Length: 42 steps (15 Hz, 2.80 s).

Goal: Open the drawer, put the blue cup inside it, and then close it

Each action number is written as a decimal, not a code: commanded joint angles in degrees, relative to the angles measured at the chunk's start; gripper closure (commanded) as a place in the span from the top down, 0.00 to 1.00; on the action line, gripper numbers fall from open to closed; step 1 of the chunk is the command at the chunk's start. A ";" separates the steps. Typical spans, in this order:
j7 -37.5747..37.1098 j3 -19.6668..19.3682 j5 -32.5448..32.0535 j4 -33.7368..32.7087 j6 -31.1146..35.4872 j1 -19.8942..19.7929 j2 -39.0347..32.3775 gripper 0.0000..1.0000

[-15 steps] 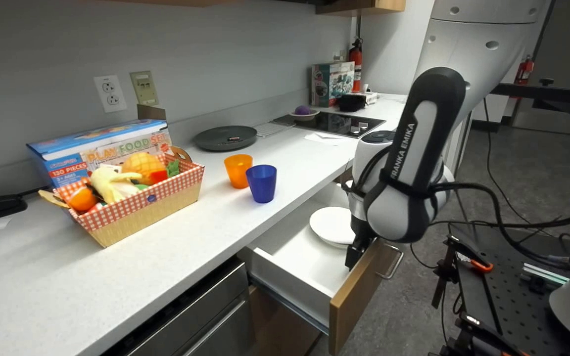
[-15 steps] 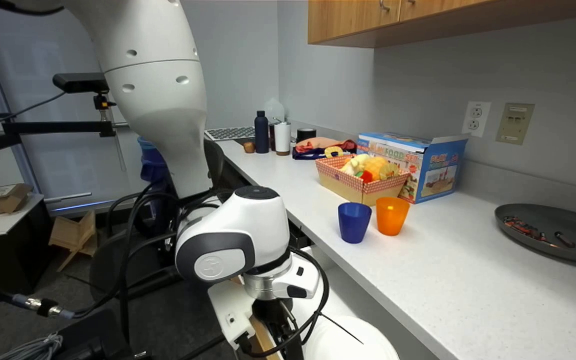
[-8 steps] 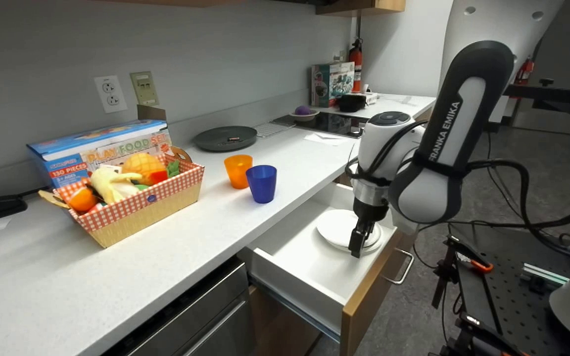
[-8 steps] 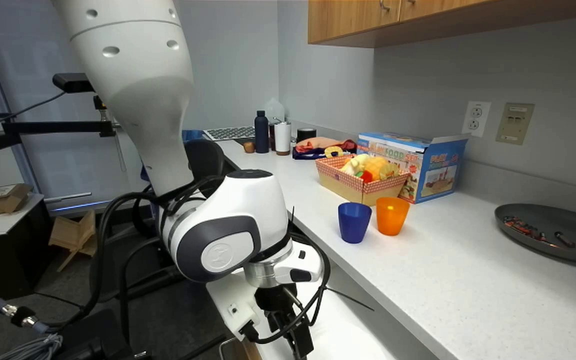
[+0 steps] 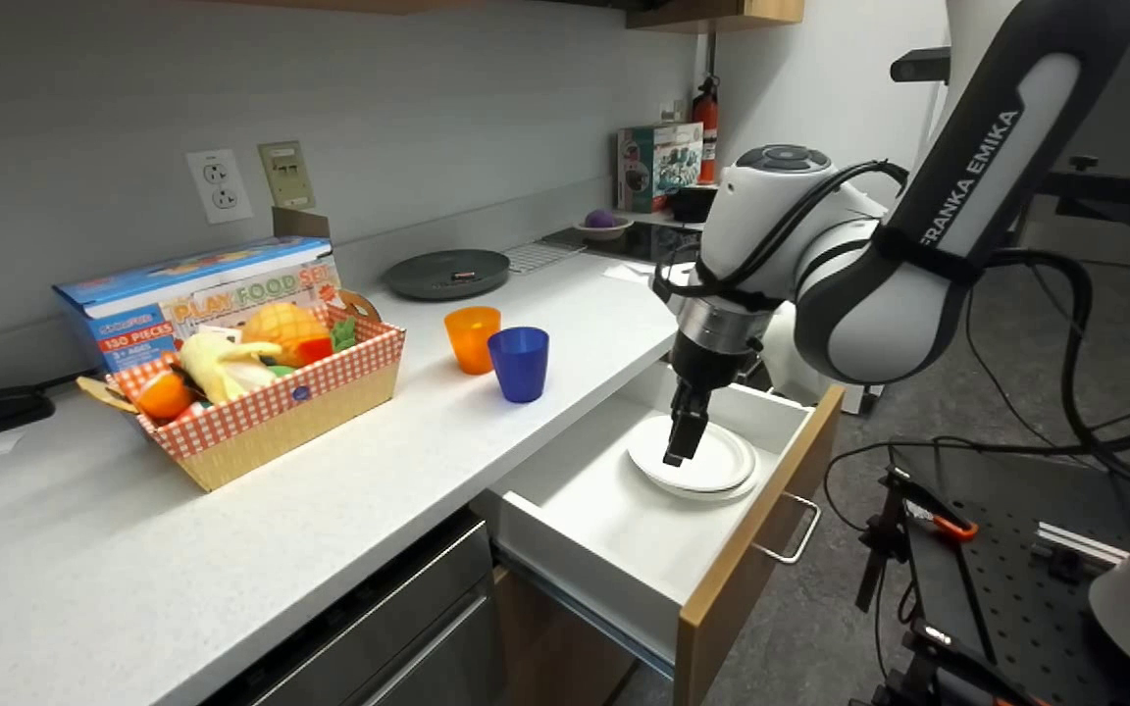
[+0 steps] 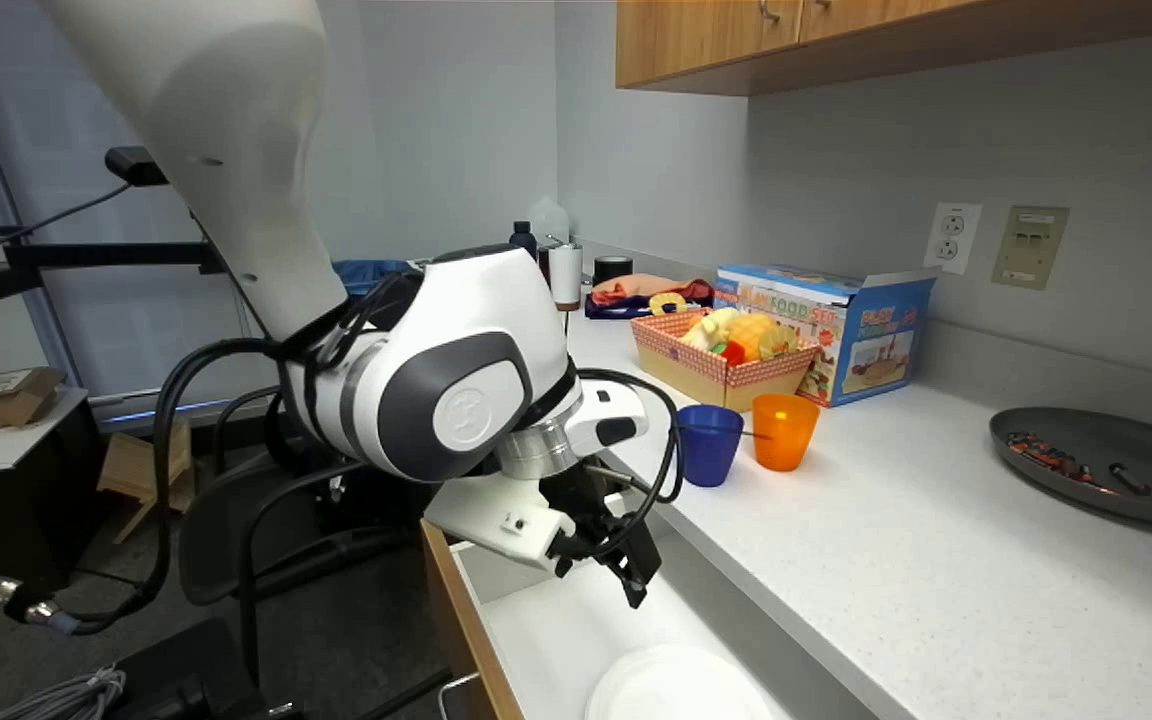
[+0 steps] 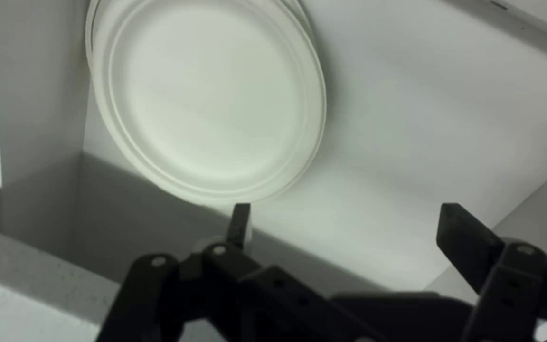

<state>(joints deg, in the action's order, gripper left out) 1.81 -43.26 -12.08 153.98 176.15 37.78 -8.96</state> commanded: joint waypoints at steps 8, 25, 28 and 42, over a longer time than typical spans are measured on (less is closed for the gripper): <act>3.66 -4.30 -11.86 -1.67 0.04 1.91 9.26 1.00; 12.89 7.08 -24.33 -9.14 -6.24 -9.95 13.94 1.00; 23.06 3.99 -20.16 -7.35 -5.81 -4.43 15.73 1.00; 56.27 0.51 6.64 -12.84 -8.29 4.30 12.67 1.00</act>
<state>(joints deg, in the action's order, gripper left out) 50.04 -40.64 -13.29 143.29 169.97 38.82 4.88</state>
